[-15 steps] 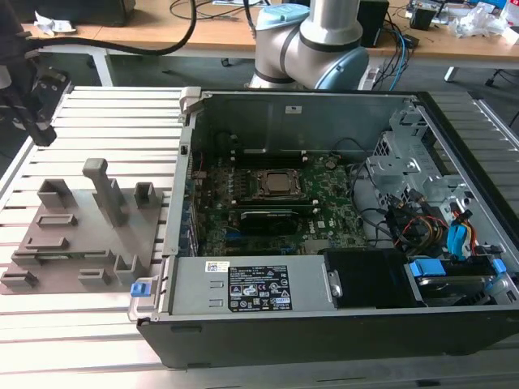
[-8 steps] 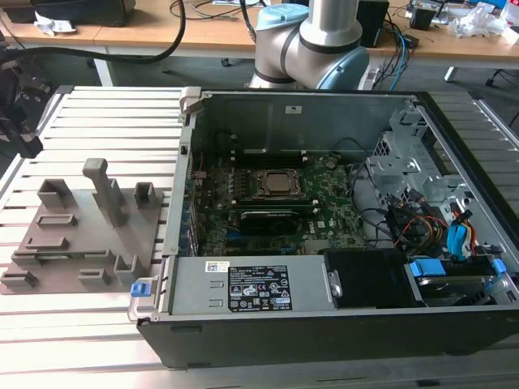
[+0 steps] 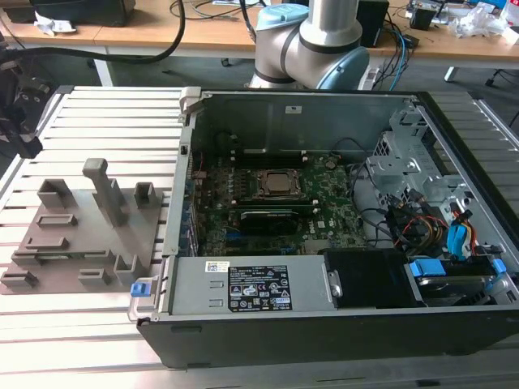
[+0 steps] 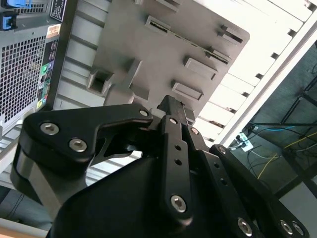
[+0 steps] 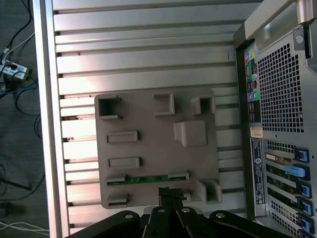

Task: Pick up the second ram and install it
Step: 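Reach for the second ram, then pick up the second ram and move it above second insertion slot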

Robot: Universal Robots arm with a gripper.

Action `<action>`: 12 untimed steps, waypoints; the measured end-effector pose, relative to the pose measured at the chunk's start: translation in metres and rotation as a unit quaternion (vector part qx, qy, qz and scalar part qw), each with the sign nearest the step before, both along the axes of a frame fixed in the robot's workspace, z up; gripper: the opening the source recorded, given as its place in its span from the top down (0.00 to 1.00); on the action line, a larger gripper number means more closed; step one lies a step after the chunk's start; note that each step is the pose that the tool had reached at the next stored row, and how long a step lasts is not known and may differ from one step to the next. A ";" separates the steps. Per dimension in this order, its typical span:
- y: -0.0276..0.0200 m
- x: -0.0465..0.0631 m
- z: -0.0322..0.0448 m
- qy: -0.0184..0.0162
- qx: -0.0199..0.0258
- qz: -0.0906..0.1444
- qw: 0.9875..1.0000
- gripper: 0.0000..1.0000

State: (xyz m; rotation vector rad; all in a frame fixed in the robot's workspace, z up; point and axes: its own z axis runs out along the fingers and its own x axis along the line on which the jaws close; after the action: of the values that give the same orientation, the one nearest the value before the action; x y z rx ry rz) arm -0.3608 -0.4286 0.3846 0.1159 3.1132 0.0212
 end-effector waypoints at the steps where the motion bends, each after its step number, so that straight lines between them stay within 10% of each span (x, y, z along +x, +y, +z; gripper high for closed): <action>1: 0.0000 0.000 0.0000 0.000 0.000 0.000 1.000 0.89; 6: 0.0001 0.000 0.0000 0.000 0.000 0.025 1.000 0.89; 12: 0.0000 0.000 -0.0001 0.000 0.000 0.126 0.992 0.89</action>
State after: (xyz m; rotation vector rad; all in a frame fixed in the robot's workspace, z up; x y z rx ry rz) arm -0.3610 -0.4286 0.3845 -0.2764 3.1050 0.0262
